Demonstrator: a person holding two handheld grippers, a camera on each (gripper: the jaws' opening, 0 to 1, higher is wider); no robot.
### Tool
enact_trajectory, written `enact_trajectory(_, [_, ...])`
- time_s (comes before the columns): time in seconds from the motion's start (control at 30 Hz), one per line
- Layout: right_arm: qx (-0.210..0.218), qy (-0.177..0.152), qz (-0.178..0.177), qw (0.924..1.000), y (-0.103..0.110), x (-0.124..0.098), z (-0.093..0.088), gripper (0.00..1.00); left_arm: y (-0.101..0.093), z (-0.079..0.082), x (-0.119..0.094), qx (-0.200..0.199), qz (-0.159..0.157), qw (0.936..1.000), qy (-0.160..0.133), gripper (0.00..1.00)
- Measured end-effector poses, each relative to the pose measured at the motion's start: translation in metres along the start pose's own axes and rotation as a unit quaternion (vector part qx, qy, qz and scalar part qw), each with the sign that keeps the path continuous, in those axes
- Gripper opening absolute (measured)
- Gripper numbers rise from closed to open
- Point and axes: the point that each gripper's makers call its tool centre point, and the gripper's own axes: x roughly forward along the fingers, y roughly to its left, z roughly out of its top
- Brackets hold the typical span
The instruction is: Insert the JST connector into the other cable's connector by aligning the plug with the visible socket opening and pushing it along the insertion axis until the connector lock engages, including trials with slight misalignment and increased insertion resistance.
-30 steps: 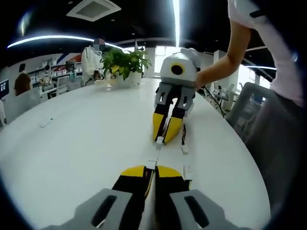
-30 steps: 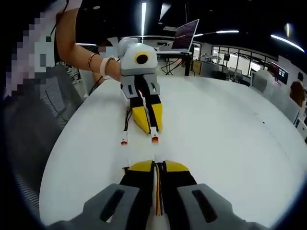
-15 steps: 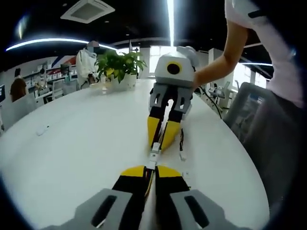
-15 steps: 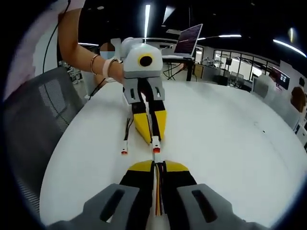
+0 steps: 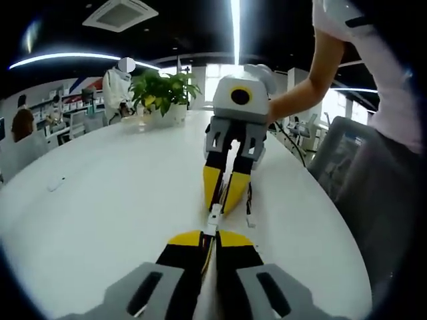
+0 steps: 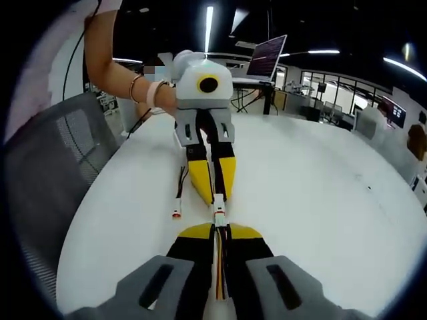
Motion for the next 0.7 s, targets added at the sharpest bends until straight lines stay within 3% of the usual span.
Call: enact_trajectory(0.7, [-0.005,0.006,0.009,0.9999,0.0048,0.0019,0.0068,0.03,-0.0064,0.0057,0.0032,0.015,-0.004,0.9999,0.002,0.01])
